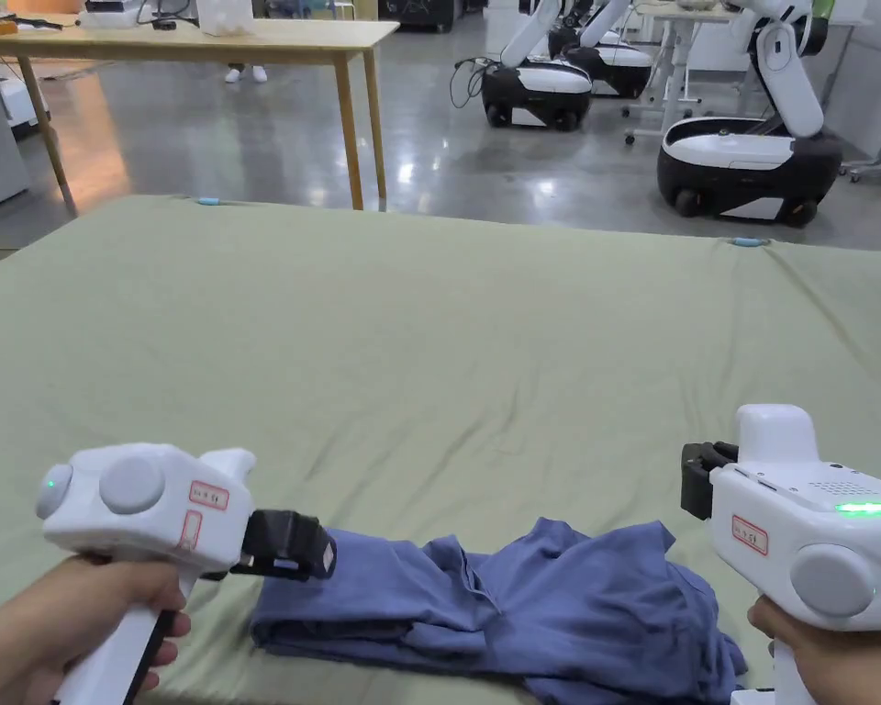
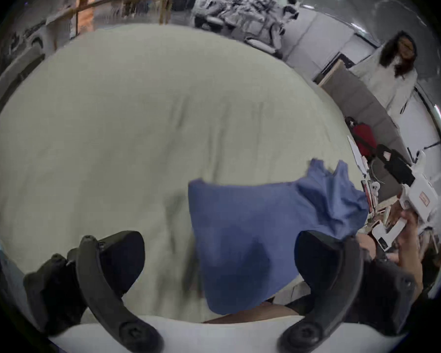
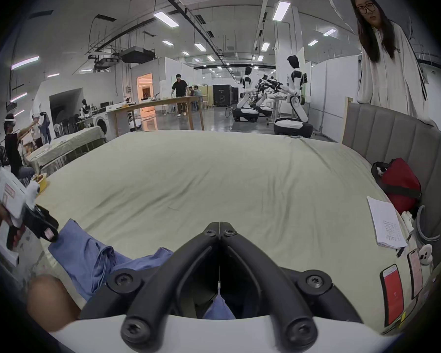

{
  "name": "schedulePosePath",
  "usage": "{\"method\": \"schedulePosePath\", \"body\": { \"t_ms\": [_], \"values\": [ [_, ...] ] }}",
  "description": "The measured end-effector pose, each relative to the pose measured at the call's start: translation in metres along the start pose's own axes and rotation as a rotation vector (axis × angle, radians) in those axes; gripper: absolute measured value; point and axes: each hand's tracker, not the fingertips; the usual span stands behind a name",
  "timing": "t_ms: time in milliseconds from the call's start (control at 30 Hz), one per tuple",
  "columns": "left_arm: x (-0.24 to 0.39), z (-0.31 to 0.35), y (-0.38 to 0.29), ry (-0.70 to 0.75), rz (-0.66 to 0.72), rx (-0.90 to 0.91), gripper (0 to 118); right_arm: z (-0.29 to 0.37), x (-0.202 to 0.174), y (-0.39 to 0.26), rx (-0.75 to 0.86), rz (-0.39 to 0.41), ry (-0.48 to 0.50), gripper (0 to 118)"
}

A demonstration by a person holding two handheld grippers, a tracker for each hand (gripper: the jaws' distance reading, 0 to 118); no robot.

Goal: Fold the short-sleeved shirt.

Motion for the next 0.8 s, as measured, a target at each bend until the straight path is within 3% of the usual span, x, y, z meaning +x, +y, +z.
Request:
{"method": "schedulePosePath", "body": {
  "t_ms": [67,200,233,267,300,633,733,800],
  "values": [
    [-0.003,-0.013,-0.002,-0.047,0.001,-0.047,101,-0.001,0.0,-0.002,-0.006,0.007,-0.003,1],
    [0.003,-0.015,-0.006,-0.009,-0.022,-0.041,74,-0.003,0.001,-0.003,-0.016,0.009,-0.009,1],
    [0.004,-0.012,-0.006,-0.009,-0.026,-0.033,55,-0.003,0.001,-0.004,-0.016,0.01,-0.009,1],
    [0.005,-0.008,-0.006,0.005,-0.041,-0.02,28,-0.003,0.001,-0.004,-0.014,0.012,-0.013,1],
    [0.002,-0.009,-0.002,0.045,-0.04,-0.01,21,-0.003,0.001,-0.005,-0.01,0.016,-0.018,1],
    [-0.008,0.014,0.006,-0.001,-0.027,-0.004,14,-0.005,0.006,-0.006,0.015,0.001,-0.043,1],
    [-0.013,0.039,0.014,0.116,-0.103,0.03,15,-0.002,0.007,-0.002,0.03,0.0,-0.045,1],
    [-0.033,0.054,0.021,0.172,-0.071,0.031,14,-0.001,0.008,-0.001,0.038,0.003,-0.048,1]
  ]
}}
